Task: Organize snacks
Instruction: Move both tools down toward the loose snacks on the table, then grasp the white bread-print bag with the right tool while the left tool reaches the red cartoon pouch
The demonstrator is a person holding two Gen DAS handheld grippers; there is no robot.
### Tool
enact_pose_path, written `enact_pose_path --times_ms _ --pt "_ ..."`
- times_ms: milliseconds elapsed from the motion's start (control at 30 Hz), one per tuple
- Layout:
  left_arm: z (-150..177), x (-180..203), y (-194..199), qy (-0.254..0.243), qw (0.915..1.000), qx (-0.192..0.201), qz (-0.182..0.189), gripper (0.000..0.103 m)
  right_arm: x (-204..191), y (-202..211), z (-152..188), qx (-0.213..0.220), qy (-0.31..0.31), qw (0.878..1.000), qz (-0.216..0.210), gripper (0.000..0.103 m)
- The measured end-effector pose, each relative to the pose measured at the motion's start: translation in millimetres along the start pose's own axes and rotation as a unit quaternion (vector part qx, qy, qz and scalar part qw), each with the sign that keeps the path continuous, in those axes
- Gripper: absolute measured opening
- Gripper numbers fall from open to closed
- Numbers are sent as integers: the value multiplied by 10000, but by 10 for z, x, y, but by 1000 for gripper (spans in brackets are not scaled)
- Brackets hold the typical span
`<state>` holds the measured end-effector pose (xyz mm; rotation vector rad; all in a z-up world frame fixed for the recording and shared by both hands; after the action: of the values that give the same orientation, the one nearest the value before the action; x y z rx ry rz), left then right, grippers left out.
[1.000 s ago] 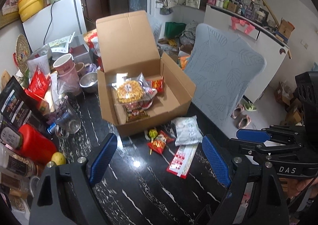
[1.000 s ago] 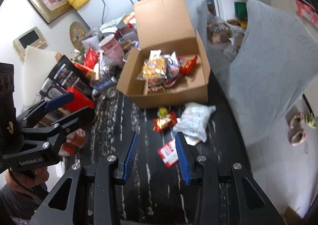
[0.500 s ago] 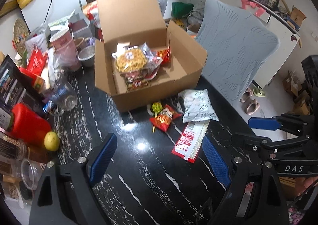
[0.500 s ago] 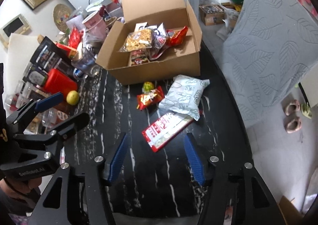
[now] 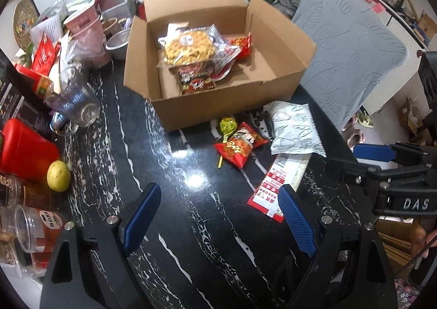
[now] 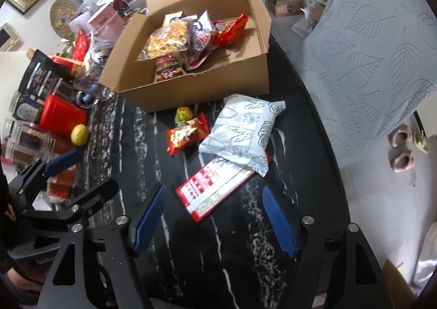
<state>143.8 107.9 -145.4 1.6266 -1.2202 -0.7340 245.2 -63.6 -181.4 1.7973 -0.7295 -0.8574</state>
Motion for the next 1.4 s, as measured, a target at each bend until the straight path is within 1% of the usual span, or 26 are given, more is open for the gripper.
enact_pose_path --times_ms 133,333,600,767,1000,1133,1167,1200,1233,1267,1400 --pt "-26 -56 -128 96 9999 -109 -59 88 66 -172 -99 -148 -109 9998 3 76" --pt "-139 -119 -273 252 9995 -182 -48 88 163 -380 -262 -226 -234 9995 43 76" --pt "-347 -148 -459 315 9992 -230 -54 88 272 -595 -441 -306 -292 9991 88 76" --pt "-416 -156 -580 355 9989 -308 -53 88 318 -754 -562 -376 -320 9987 113 76" --pt "-427 -185 -662 402 9985 -368 -92 88 387 -931 -599 -605 -320 9972 293 76" --pt "-427 -196 -690 399 9984 -395 -66 88 413 -1017 -549 -736 -440 9961 213 76" --pt "-429 -191 -692 384 9985 -383 -57 88 415 -1022 -534 -729 -443 9962 202 74" --pt "-432 -181 -691 354 9987 -369 -50 88 417 -1014 -526 -696 -428 9965 193 69" --pt "-435 -169 -692 322 9988 -353 -41 88 419 -999 -525 -653 -405 9969 179 63" --pt "-437 -152 -699 280 9990 -337 -31 88 416 -986 -527 -611 -374 9973 180 59" --pt "-431 -79 -764 105 9993 -371 -4 88 422 -946 -521 -557 -329 9977 196 55"
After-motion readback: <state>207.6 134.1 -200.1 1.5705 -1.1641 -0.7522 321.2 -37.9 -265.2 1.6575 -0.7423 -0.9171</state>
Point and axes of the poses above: each gripper's, at about its wrist camera, not at the fingertips, and y roughly against the way its jaws point, x to its right, z to its underside, the point moved 6 cm from there along -y, roughly the way its jaws point, and after that the axes turned 8 degrees about y, right-handed, at the moved point
